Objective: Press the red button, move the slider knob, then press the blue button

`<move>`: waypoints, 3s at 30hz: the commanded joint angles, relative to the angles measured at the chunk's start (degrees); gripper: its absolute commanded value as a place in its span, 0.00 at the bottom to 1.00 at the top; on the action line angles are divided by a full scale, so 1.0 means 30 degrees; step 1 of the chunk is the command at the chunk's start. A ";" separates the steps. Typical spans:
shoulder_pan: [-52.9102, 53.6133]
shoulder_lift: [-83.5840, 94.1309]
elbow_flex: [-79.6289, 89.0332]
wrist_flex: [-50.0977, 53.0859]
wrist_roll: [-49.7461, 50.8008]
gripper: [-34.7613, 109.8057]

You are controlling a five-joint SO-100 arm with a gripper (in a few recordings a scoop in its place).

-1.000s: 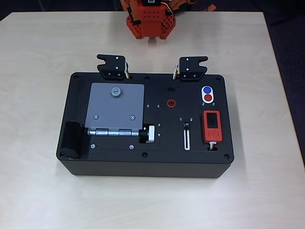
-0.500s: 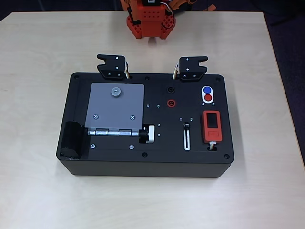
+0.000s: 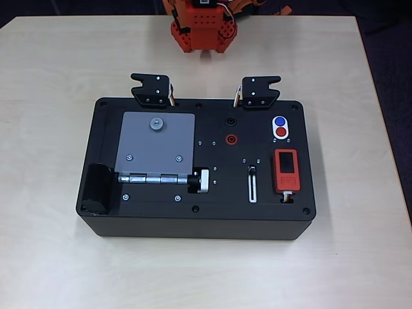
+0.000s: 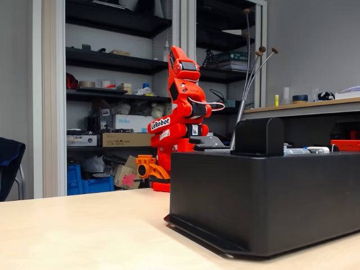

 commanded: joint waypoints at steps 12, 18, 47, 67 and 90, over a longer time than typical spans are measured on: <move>-0.0205 0.0029 0.0059 -0.0117 -0.2021 0.24; -0.0205 0.0029 0.0059 -0.0117 -0.2109 0.24; -0.0293 0.0176 -0.7061 1.7285 -0.7939 0.24; -0.3779 0.0234 -1.0371 3.1758 -1.7754 0.24; -0.8877 -0.5039 -1.6699 4.7051 -2.4756 0.24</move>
